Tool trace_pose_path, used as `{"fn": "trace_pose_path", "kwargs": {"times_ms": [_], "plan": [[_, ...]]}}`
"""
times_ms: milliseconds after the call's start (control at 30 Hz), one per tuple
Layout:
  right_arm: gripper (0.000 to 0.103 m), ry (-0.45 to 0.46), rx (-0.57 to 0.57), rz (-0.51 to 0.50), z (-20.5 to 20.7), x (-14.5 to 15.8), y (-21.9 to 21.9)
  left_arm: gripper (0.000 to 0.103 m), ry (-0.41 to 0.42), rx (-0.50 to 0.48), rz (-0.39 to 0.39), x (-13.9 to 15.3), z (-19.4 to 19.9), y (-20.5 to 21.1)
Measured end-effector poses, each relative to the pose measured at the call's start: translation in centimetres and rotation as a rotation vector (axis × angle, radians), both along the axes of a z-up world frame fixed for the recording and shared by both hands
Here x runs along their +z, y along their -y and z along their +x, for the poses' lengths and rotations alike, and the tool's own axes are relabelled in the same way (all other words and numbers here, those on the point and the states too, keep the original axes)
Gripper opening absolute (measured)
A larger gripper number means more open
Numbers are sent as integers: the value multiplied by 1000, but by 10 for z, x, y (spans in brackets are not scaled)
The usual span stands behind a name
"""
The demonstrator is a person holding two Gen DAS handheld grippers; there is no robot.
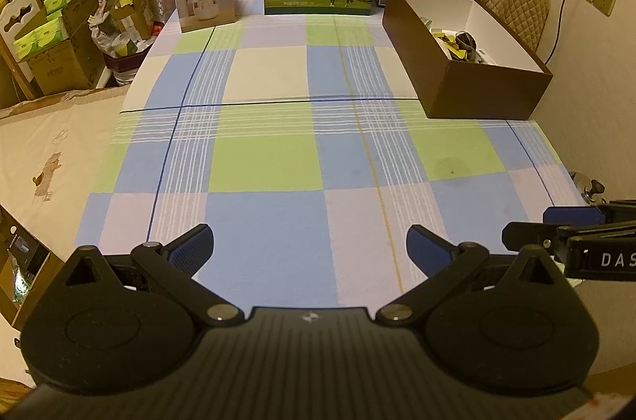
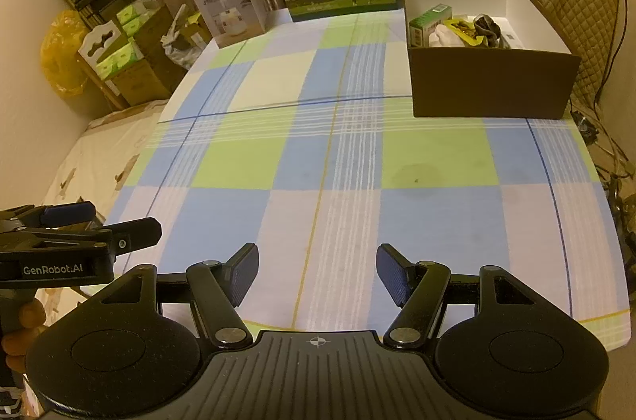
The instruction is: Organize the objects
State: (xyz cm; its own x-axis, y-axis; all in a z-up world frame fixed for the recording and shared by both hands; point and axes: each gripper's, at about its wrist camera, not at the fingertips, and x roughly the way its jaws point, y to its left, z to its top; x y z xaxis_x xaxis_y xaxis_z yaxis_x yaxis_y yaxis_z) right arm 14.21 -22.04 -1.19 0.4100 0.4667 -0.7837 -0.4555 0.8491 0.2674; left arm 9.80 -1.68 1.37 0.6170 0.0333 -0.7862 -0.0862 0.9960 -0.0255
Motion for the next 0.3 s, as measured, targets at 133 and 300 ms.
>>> {"fn": "trace_pose_path", "kwargs": {"times_ms": [133, 300], "plan": [[63, -2, -2, 1, 4, 0, 3, 102, 1, -2, 2, 0, 4, 5], [63, -5, -6, 2, 10, 0, 7, 102, -1, -5, 3, -1, 12, 11]]}}
